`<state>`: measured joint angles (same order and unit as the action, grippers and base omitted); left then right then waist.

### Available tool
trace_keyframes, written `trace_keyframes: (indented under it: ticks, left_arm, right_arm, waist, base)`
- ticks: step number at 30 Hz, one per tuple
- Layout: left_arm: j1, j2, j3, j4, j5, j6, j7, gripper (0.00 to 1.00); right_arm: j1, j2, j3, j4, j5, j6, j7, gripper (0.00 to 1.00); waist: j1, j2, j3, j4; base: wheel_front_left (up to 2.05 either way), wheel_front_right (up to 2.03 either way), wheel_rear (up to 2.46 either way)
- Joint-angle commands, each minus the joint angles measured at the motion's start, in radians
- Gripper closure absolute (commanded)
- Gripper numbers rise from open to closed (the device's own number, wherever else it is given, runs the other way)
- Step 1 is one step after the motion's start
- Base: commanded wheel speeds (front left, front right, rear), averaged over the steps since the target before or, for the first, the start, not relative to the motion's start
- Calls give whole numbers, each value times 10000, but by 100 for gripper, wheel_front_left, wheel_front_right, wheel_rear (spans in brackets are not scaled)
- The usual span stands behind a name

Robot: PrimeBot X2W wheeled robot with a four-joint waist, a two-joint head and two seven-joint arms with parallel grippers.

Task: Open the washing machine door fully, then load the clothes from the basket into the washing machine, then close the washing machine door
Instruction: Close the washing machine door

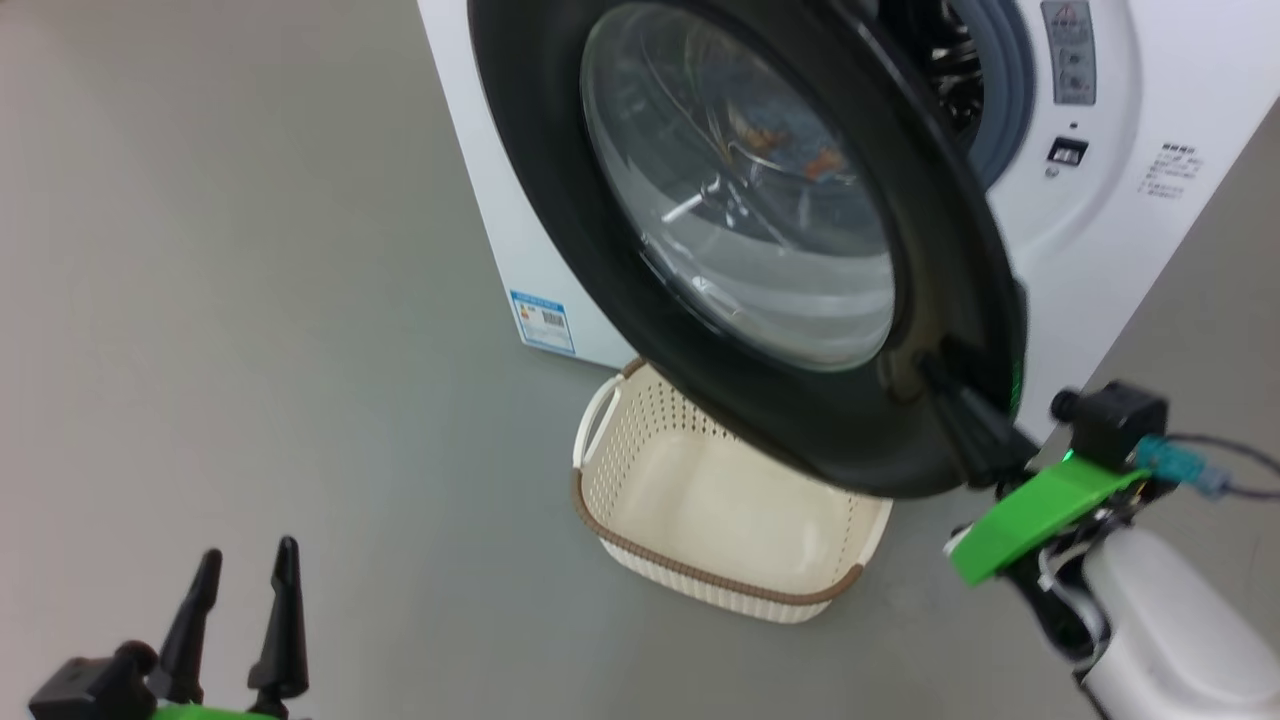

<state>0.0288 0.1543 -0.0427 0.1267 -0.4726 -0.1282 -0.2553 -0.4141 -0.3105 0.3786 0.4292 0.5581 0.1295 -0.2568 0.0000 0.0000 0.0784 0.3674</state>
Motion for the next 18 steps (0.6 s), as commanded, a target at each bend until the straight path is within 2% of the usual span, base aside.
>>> trace_keyframes:
  ticks: [1,18]
  left_arm:
    - [-552,280,372,-322,-118,-25,-65,0]
    - [-1759,355,372,-628,-531,-25,-65,0]
  right_arm:
    - [-485,-244,-91,-231,-98,12,-49,100]
    - [-3740,-1296,-1093,360,-800,12,-49,100]
  waist:
    - [0,0,551,-37]
    - [0,0,3030,-171]
  base:
    - [0,0,0]
    - [0,0,0]
